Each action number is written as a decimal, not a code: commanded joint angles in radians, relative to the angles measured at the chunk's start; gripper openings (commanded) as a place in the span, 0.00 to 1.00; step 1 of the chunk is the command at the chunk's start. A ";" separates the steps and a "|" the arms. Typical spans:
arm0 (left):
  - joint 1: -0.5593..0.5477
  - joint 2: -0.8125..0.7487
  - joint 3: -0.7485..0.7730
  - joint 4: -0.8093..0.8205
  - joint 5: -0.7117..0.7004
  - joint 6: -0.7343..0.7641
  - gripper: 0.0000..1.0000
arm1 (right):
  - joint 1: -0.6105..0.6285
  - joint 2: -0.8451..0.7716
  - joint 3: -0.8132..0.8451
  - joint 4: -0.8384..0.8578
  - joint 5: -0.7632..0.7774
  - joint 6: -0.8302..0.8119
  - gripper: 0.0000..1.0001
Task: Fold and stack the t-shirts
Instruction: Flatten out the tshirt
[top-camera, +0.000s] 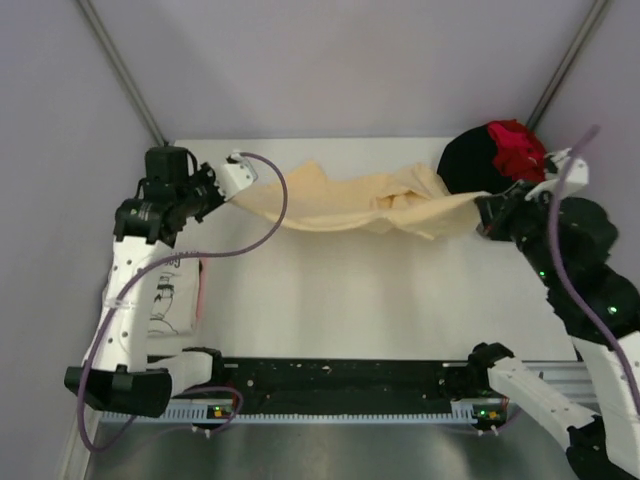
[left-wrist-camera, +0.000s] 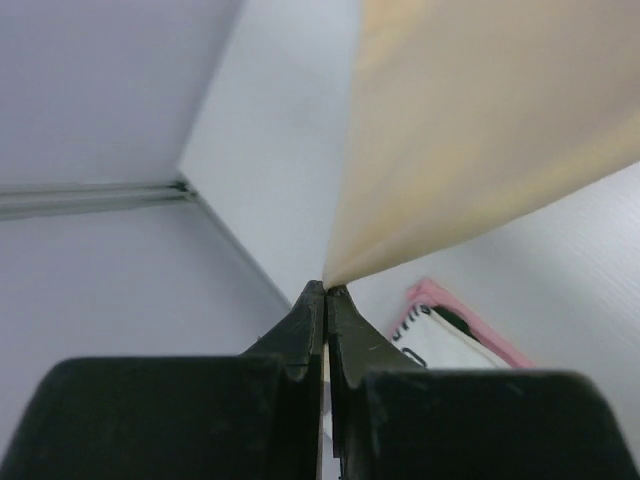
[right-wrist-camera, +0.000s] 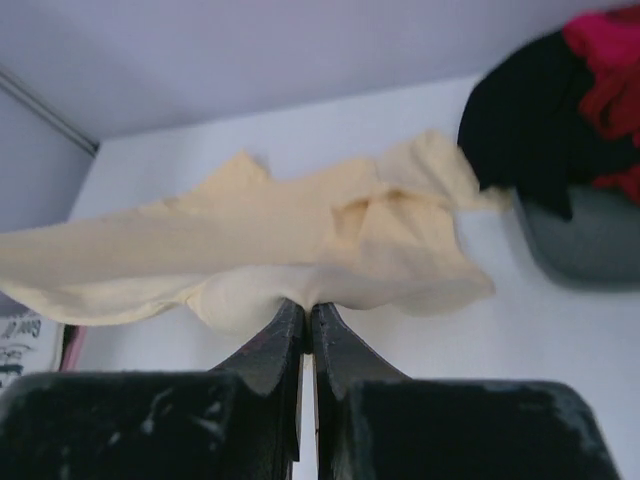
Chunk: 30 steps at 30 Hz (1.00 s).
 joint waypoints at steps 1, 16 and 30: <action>-0.002 -0.105 0.259 -0.153 0.005 -0.086 0.00 | -0.008 -0.012 0.320 -0.106 0.072 -0.194 0.00; 0.000 -0.231 0.930 -0.455 0.183 -0.121 0.00 | -0.007 0.143 1.112 -0.166 -0.069 -0.401 0.00; 0.000 -0.098 0.651 -0.064 -0.156 -0.213 0.00 | -0.007 0.434 0.992 0.047 0.026 -0.495 0.00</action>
